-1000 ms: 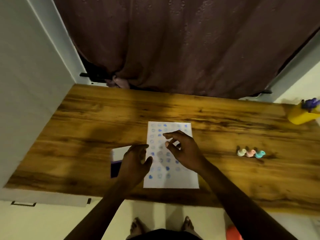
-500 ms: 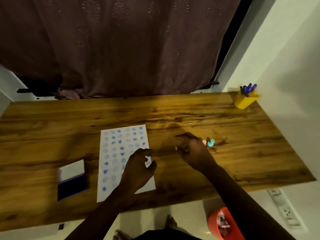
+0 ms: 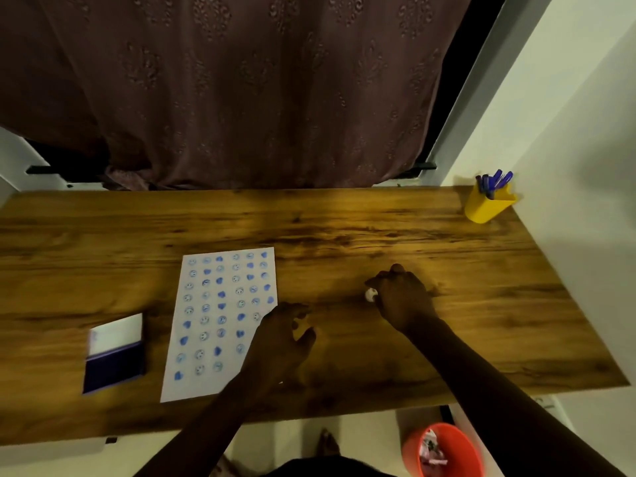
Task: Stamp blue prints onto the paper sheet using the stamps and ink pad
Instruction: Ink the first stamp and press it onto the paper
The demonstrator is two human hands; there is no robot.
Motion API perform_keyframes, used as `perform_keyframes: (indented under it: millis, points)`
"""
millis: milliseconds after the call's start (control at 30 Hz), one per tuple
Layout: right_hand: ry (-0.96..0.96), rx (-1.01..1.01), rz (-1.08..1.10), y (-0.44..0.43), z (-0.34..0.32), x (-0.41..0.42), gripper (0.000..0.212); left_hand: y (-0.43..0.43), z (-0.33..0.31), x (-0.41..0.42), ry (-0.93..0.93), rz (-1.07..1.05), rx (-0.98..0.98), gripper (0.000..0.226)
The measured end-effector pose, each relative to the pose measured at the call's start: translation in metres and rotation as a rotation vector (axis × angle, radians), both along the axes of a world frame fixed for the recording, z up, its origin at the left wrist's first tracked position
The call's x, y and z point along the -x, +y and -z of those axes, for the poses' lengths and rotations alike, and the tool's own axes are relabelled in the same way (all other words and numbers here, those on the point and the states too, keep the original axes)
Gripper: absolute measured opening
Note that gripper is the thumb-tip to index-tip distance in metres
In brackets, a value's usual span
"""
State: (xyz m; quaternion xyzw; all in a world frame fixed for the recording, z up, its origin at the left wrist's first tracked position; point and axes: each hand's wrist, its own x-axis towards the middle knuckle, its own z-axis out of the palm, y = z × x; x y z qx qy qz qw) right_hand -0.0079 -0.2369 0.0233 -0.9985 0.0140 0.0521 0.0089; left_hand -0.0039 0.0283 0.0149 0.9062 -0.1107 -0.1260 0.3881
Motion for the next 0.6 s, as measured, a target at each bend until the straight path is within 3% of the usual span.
perform_keyframes:
  millis: [167,333,433,533,600]
  points:
    - [-0.034,-0.166,0.062,0.002,-0.003,-0.005,0.018,0.0,-0.006,-0.003,0.033,0.001,0.033,0.037]
    - [-0.022,-0.839,0.283,0.037,-0.028,-0.014,0.017,0.006,-0.013,-0.007,0.024,0.033,0.234,0.053]
    - [0.086,-1.166,0.368,0.065,-0.045,-0.015,0.018,0.014,-0.016,-0.013,0.009,0.038,0.294,0.053]
    - [0.233,-1.283,0.382,0.091,-0.055,-0.013,0.017,0.029,-0.021,-0.019,0.038,-0.043,0.386,0.044]
    - [0.283,-1.314,0.396,0.108,-0.058,-0.015,0.019,0.042,-0.023,-0.02,0.045,-0.103,0.49,0.057]
